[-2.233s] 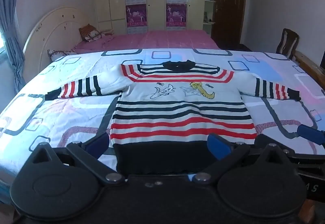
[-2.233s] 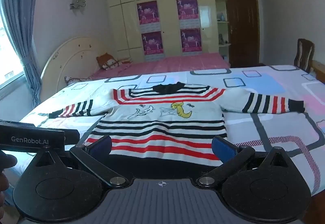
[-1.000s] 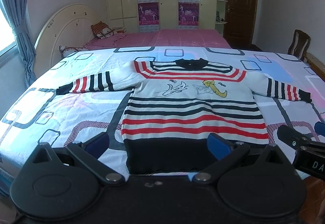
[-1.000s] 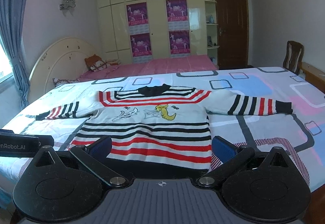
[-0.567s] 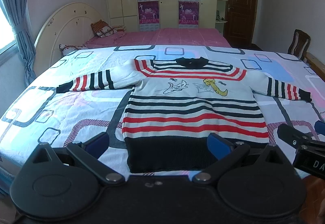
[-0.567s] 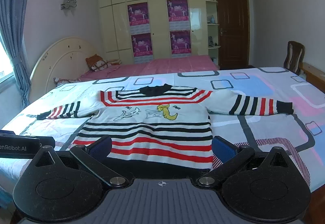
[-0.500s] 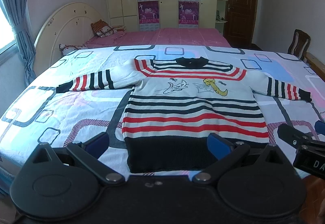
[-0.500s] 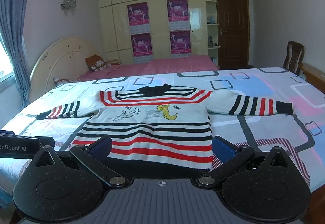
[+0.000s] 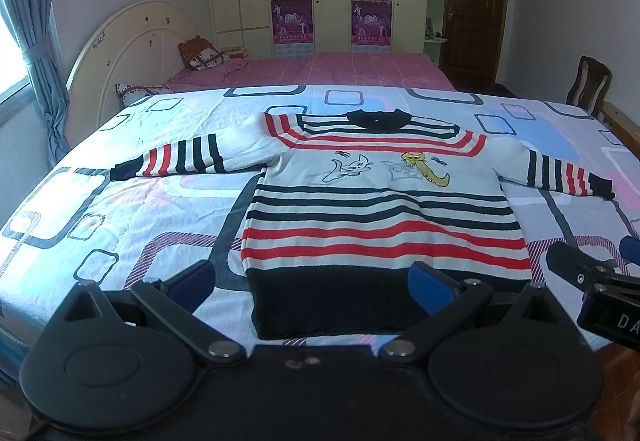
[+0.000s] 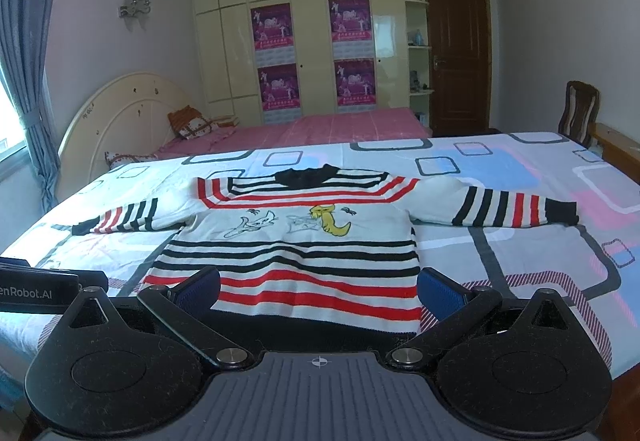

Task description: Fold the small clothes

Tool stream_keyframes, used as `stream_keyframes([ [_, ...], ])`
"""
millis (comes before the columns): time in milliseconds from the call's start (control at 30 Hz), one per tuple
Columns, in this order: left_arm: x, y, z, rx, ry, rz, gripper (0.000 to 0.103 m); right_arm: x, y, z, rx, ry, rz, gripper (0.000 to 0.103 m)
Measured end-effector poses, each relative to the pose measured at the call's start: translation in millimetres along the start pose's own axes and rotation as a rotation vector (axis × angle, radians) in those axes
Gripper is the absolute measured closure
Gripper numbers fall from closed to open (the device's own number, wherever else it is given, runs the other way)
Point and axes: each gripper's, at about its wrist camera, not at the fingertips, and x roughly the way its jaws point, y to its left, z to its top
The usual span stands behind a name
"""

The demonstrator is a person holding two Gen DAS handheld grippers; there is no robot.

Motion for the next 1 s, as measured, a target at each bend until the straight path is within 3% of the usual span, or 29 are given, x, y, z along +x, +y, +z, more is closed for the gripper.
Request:
stream_keyframes([
  [1000,21,4,6,0.001,0.034,0.003,0.000,19,-6,0,0.022,0.021,-0.018,0.000],
])
